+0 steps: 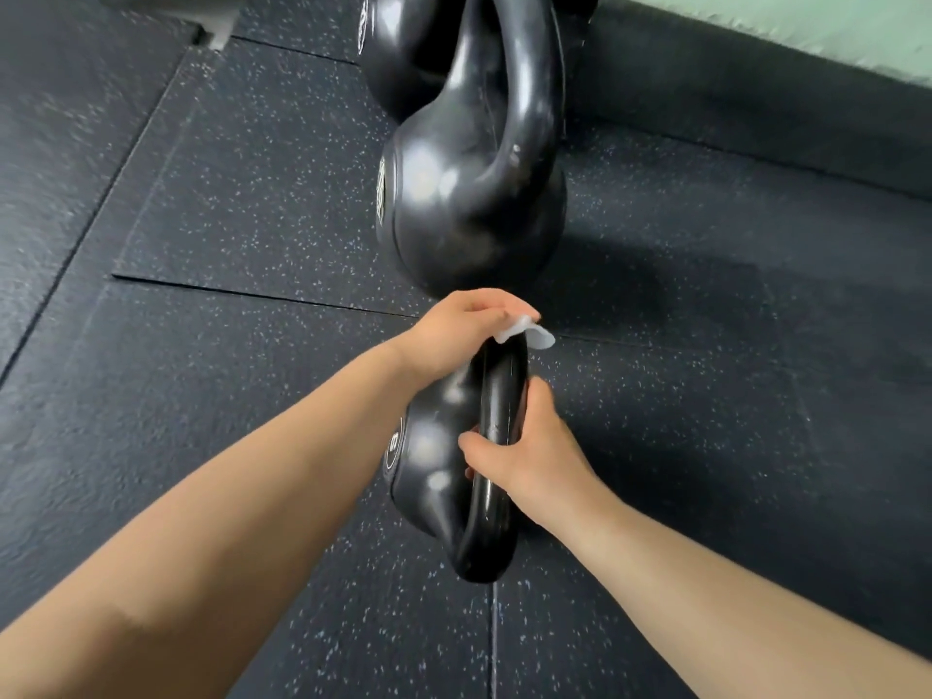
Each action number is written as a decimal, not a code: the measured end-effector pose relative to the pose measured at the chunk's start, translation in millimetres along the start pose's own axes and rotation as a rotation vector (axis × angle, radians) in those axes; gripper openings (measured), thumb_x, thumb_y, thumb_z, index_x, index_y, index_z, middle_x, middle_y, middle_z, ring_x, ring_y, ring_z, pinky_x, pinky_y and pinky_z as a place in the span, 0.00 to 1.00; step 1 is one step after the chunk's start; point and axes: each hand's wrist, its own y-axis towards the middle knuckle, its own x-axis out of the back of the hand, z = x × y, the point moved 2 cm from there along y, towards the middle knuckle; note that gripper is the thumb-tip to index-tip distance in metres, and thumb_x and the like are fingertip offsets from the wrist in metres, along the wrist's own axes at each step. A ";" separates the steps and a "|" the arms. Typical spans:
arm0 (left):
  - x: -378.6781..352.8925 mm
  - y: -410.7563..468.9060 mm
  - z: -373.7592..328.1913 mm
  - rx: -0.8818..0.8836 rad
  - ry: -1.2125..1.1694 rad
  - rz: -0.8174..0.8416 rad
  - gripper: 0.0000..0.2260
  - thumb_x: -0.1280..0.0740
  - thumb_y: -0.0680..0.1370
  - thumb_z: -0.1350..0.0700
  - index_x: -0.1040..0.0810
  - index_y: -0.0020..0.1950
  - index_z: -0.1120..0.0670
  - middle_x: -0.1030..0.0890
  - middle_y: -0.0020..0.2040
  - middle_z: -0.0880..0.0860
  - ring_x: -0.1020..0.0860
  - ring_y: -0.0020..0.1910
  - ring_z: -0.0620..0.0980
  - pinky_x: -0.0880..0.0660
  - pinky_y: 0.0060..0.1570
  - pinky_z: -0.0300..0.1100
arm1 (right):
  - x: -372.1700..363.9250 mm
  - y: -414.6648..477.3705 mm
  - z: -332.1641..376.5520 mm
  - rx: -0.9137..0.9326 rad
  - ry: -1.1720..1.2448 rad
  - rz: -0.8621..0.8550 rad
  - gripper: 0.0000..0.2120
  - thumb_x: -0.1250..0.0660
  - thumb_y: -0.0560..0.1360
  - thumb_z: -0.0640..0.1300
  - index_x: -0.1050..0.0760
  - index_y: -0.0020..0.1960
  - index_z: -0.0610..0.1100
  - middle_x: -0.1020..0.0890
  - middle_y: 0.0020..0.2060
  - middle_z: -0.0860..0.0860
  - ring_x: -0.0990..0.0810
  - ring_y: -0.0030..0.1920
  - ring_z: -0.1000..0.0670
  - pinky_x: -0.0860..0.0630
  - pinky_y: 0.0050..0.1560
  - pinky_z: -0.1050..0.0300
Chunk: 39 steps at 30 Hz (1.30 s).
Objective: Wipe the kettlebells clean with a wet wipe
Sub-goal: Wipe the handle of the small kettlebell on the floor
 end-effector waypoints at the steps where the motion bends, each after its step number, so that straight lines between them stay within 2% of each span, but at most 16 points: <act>1: 1.8 1.2 1.1 0.028 0.008 -0.044 0.09 0.45 0.78 0.66 0.26 0.47 0.60 0.22 0.42 0.52 0.22 0.31 0.34 0.32 0.31 0.22 | -0.3 -0.4 -0.2 0.001 -0.001 0.001 0.19 0.33 0.68 0.45 0.39 0.53 0.49 0.21 0.46 0.46 0.19 0.45 0.45 0.22 0.49 0.45; 4: 8.9 1.4 12.0 0.132 0.044 -0.160 0.10 0.44 0.77 0.61 0.25 0.54 0.57 0.25 0.38 0.49 0.26 0.30 0.39 0.32 0.26 0.26 | -0.9 -0.1 -0.3 0.006 0.008 -0.001 0.19 0.33 0.67 0.46 0.38 0.53 0.49 0.21 0.45 0.46 0.19 0.45 0.44 0.22 0.50 0.43; 6: 12.5 -2.2 31.3 0.206 0.115 -0.174 0.07 0.40 0.72 0.57 0.25 0.48 0.56 0.25 0.40 0.55 0.27 0.35 0.48 0.31 0.31 0.34 | -1.1 0.7 -1.0 0.005 0.015 0.001 0.20 0.33 0.67 0.46 0.38 0.55 0.48 0.21 0.46 0.47 0.19 0.45 0.43 0.22 0.51 0.42; 8: 17.2 -8.2 48.6 0.228 0.207 -0.252 0.02 0.38 0.74 0.60 0.25 0.44 0.55 0.23 0.41 0.53 0.27 0.42 0.50 0.31 0.41 0.38 | -1.4 1.3 -1.3 0.004 0.011 0.003 0.21 0.33 0.68 0.47 0.39 0.56 0.48 0.22 0.45 0.47 0.18 0.45 0.43 0.22 0.51 0.42; 12: 13.5 -11.5 50.0 0.016 0.266 -0.451 0.15 0.33 0.72 0.65 0.32 0.32 0.49 0.27 0.36 0.43 0.28 0.38 0.40 0.32 0.43 0.32 | -1.6 1.6 -1.4 0.012 -0.014 -0.008 0.20 0.33 0.67 0.47 0.39 0.54 0.47 0.21 0.45 0.45 0.18 0.44 0.42 0.22 0.50 0.41; 14: 5.6 -13.9 42.2 -0.101 0.422 -0.534 0.16 0.33 0.71 0.64 0.33 0.30 0.48 0.30 0.37 0.41 0.29 0.38 0.41 0.34 0.39 0.29 | -1.4 1.3 -1.4 0.008 -0.025 -0.016 0.19 0.33 0.67 0.47 0.39 0.53 0.47 0.21 0.45 0.44 0.18 0.44 0.43 0.22 0.49 0.41; 18: 2.2 -15.6 46.8 -0.181 0.772 -0.481 0.03 0.34 0.72 0.60 0.25 0.40 0.58 0.28 0.42 0.49 0.30 0.42 0.48 0.38 0.39 0.39 | -1.3 0.9 -1.1 0.015 -0.029 -0.015 0.19 0.33 0.67 0.47 0.38 0.53 0.48 0.21 0.44 0.45 0.18 0.43 0.43 0.21 0.49 0.42; 20: 5.7 -14.0 52.3 -0.174 0.816 -0.446 0.05 0.35 0.73 0.59 0.24 0.43 0.60 0.25 0.47 0.54 0.28 0.45 0.51 0.37 0.40 0.40 | 0.4 1.9 -1.7 0.015 -0.023 -0.011 0.18 0.33 0.67 0.47 0.38 0.53 0.48 0.21 0.44 0.45 0.18 0.44 0.44 0.21 0.49 0.43; 22: 4.3 -14.4 52.5 -0.186 0.784 -0.481 0.04 0.35 0.73 0.59 0.24 0.42 0.60 0.24 0.47 0.54 0.28 0.43 0.50 0.37 0.39 0.38 | 1.0 1.9 -1.6 0.018 -0.010 0.000 0.18 0.33 0.68 0.46 0.38 0.53 0.49 0.20 0.45 0.45 0.18 0.44 0.44 0.21 0.49 0.44; 24: -2.1 -15.3 50.0 -0.203 0.678 -0.556 0.03 0.35 0.71 0.60 0.24 0.38 0.59 0.27 0.42 0.47 0.31 0.41 0.45 0.39 0.36 0.38 | 0.4 1.1 -1.9 0.037 0.002 -0.002 0.17 0.33 0.68 0.45 0.37 0.52 0.49 0.20 0.45 0.45 0.18 0.44 0.45 0.21 0.50 0.46; 26: -5.2 -13.4 49.3 -0.212 0.534 -0.620 0.04 0.36 0.69 0.63 0.26 0.34 0.59 0.30 0.40 0.41 0.32 0.42 0.43 0.35 0.38 0.37 | 1.3 2.0 -2.5 0.050 0.017 -0.025 0.16 0.32 0.68 0.44 0.36 0.50 0.48 0.20 0.45 0.45 0.18 0.45 0.46 0.21 0.49 0.48; 31: 8.7 -7.0 52.4 -0.108 0.521 -0.491 0.10 0.32 0.70 0.58 0.30 0.31 0.50 0.25 0.40 0.50 0.28 0.40 0.51 0.30 0.42 0.40 | 1.6 4.3 -1.9 0.046 0.052 -0.014 0.17 0.33 0.68 0.43 0.37 0.51 0.50 0.20 0.46 0.44 0.19 0.47 0.46 0.24 0.45 0.57; 33: 13.7 -5.9 55.3 -0.057 0.537 -0.426 0.05 0.31 0.71 0.58 0.27 0.37 0.54 0.25 0.40 0.51 0.28 0.40 0.51 0.33 0.38 0.32 | 1.5 4.2 -0.9 0.045 0.046 -0.004 0.17 0.32 0.68 0.43 0.37 0.50 0.53 0.21 0.47 0.43 0.19 0.47 0.46 0.23 0.46 0.56; 35: 19.0 -7.5 61.1 -0.008 0.517 -0.409 0.06 0.30 0.70 0.58 0.27 0.38 0.55 0.25 0.39 0.50 0.28 0.40 0.49 0.36 0.36 0.26 | 1.1 3.9 -0.4 0.044 0.035 0.003 0.16 0.33 0.68 0.44 0.38 0.48 0.55 0.21 0.46 0.44 0.19 0.47 0.46 0.23 0.48 0.52; 37: 24.5 -11.4 63.5 0.027 0.448 -0.458 0.09 0.30 0.71 0.59 0.29 0.34 0.52 0.25 0.34 0.48 0.26 0.38 0.45 0.35 0.35 0.27 | 1.3 3.7 -1.0 0.046 0.017 0.001 0.16 0.33 0.68 0.44 0.38 0.48 0.54 0.20 0.45 0.44 0.19 0.46 0.46 0.22 0.49 0.50; 39: 26.6 -15.0 55.2 -0.001 0.219 -0.557 0.11 0.31 0.71 0.60 0.29 0.32 0.51 0.26 0.29 0.44 0.27 0.30 0.38 0.33 0.33 0.34 | 1.6 2.0 -1.1 0.034 0.006 -0.007 0.16 0.33 0.68 0.44 0.37 0.50 0.51 0.20 0.45 0.45 0.19 0.45 0.46 0.22 0.50 0.49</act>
